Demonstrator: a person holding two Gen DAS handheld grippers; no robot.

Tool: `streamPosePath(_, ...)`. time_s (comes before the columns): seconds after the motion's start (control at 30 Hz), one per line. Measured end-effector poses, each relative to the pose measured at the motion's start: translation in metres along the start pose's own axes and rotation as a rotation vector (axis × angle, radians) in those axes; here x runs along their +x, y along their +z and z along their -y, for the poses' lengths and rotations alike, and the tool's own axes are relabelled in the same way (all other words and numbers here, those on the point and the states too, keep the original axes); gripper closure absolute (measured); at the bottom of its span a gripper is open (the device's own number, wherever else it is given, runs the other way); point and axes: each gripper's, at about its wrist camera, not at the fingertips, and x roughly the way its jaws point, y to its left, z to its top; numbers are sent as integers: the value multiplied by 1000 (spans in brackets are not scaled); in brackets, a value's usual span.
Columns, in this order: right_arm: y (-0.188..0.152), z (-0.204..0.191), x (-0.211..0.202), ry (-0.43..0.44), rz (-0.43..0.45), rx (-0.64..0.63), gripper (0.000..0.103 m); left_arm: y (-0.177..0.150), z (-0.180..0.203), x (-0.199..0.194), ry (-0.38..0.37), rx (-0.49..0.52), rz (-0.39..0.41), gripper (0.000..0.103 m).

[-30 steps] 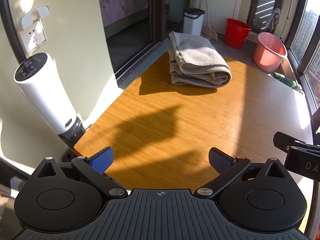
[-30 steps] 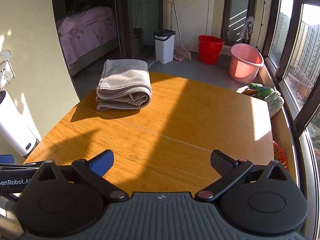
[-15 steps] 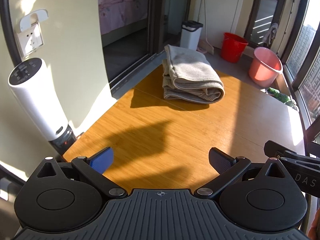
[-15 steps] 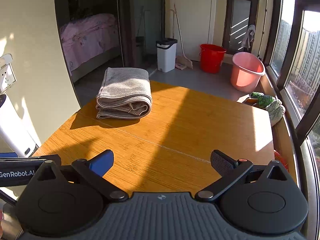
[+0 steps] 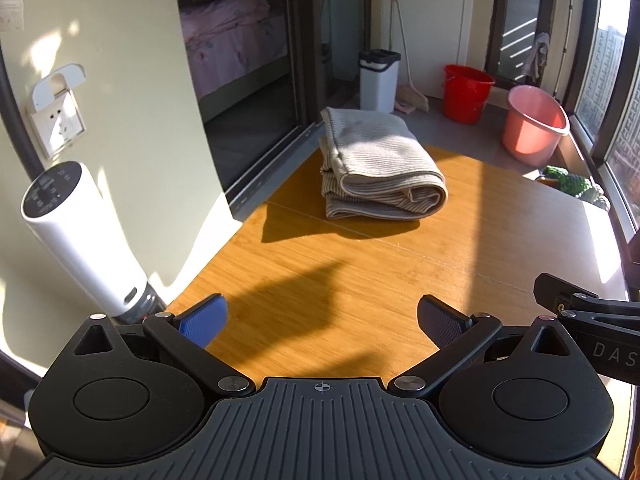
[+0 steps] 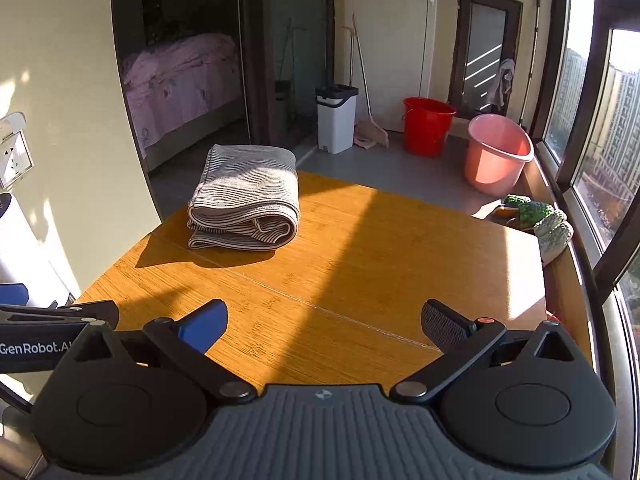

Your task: Fold clothes

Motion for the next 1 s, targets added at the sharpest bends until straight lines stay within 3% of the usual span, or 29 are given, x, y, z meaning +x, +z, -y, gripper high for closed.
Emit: streamPosePath(1.0,-1,3,7,10,-9,-15,0,-6,3,6,7,-27,-13,0)
